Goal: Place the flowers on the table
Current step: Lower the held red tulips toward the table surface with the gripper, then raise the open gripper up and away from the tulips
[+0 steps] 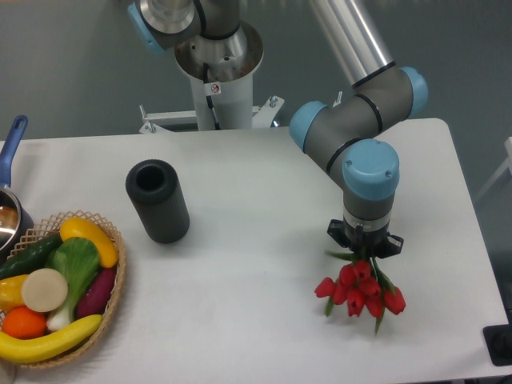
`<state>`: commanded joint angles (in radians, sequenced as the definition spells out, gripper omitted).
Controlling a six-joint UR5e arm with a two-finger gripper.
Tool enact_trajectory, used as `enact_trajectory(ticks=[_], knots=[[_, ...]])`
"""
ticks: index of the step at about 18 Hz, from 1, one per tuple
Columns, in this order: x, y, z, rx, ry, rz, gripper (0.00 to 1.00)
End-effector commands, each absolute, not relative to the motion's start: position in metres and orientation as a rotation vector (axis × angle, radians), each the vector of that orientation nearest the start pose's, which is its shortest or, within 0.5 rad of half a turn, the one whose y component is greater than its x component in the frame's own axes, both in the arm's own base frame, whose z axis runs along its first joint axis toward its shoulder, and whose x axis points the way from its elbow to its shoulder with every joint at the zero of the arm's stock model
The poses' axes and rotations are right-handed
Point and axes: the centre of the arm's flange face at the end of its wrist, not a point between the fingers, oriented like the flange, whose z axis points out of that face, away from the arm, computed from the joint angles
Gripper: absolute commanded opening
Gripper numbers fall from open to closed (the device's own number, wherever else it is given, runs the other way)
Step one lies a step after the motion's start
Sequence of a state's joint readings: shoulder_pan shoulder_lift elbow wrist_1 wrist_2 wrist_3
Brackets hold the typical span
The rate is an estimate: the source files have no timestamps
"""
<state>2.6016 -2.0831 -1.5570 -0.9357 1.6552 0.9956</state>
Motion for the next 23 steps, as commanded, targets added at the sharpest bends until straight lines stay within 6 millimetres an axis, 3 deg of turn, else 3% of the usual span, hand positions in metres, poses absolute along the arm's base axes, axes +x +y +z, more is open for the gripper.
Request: enact_trajectory(ticks=[1,10,13,23], knots=[[-0.506,0.449,0.261,-3.132,-0.069,0.254,0.99],[-0.51,0.441,0.274,-3.114,-0.094,0.28,1.0],[-0.515,0.424,0.297,-3.094,-0.136,0.321,1.0],[-0.552,0.373,0.312,-3.027,-0.191,0.302,1.0]])
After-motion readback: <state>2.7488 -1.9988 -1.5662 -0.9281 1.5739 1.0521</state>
